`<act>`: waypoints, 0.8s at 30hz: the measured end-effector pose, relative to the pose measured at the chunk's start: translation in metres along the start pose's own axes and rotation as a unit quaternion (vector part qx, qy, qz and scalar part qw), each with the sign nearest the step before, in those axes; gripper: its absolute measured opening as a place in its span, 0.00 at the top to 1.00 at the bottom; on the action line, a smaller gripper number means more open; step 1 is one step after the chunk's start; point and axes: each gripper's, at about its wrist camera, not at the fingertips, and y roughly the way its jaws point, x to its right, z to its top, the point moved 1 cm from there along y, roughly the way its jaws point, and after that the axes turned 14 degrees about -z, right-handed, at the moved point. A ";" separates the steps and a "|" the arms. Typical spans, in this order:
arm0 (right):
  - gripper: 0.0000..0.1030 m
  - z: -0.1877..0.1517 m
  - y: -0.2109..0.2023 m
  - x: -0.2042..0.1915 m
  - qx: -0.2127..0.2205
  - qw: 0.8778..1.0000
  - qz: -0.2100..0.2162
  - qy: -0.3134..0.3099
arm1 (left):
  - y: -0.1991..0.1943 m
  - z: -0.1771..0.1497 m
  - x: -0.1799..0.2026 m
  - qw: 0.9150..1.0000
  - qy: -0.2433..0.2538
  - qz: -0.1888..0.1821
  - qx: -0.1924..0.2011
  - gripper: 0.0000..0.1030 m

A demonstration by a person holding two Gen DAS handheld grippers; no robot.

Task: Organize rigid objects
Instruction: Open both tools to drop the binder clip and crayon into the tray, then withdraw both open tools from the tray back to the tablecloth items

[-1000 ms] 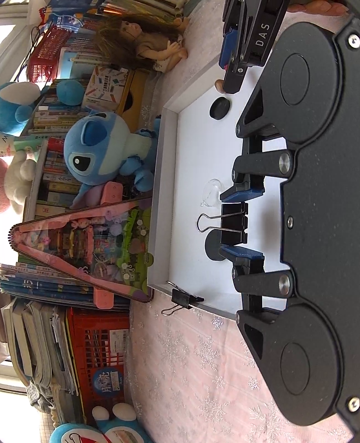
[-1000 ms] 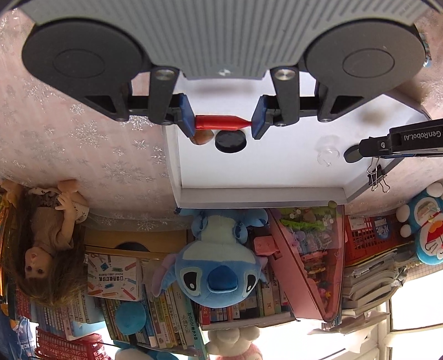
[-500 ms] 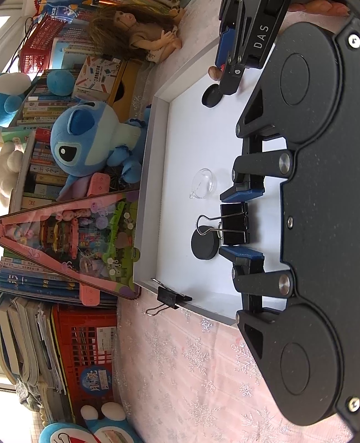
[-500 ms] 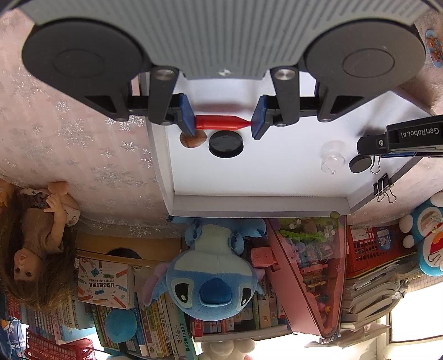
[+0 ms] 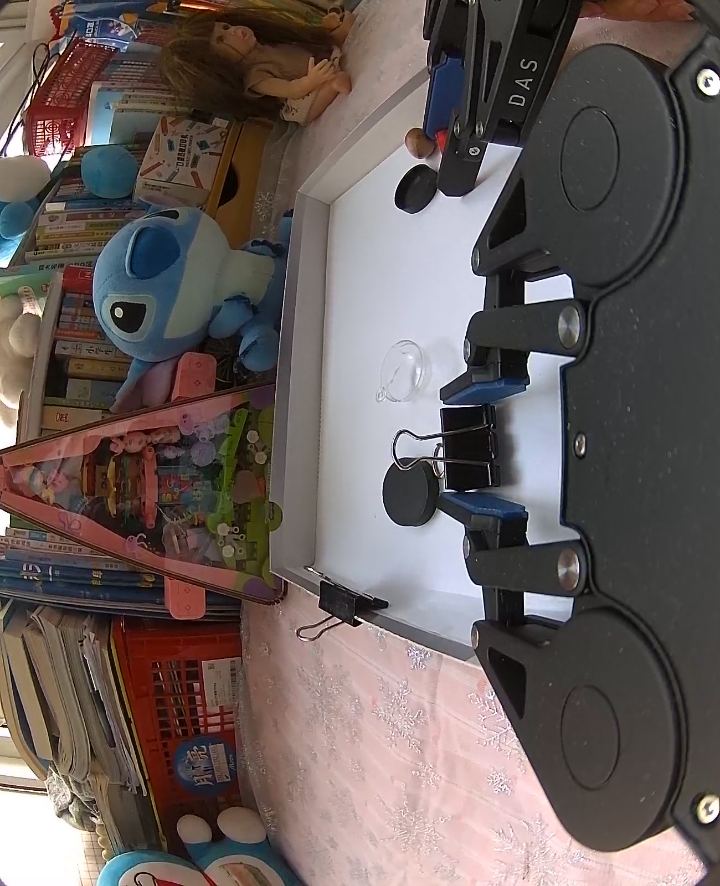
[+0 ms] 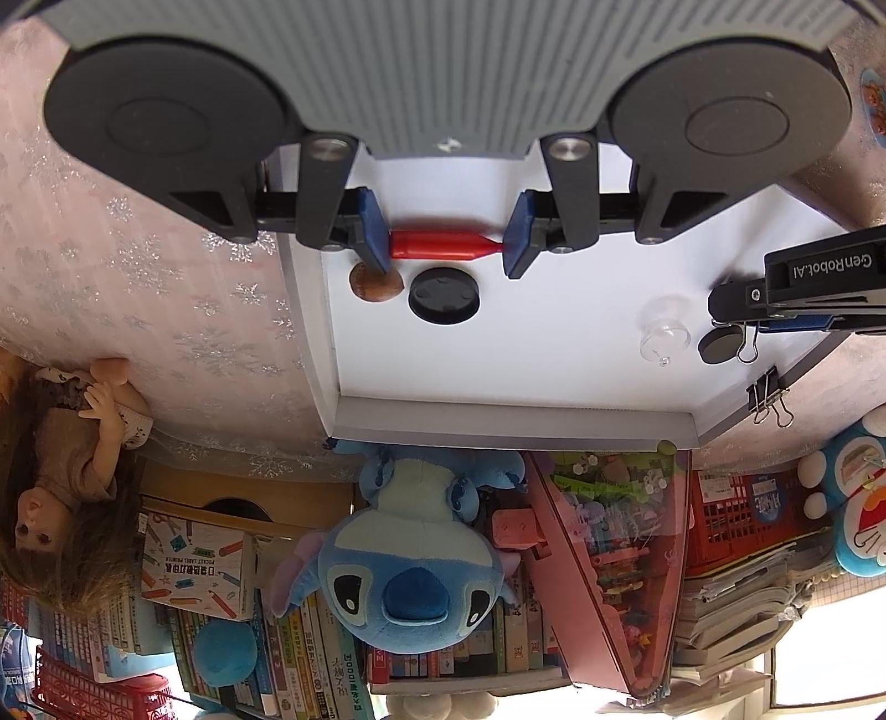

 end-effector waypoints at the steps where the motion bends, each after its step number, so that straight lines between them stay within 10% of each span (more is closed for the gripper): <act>1: 0.49 0.000 0.000 0.000 0.000 1.000 0.001 -0.001 | 0.000 0.000 0.000 1.000 0.001 0.000 -0.001 0.69; 24: 0.31 -0.007 -0.042 0.008 0.033 0.999 0.011 -0.011 | -0.042 -0.005 0.025 0.999 0.028 -0.024 0.016 0.42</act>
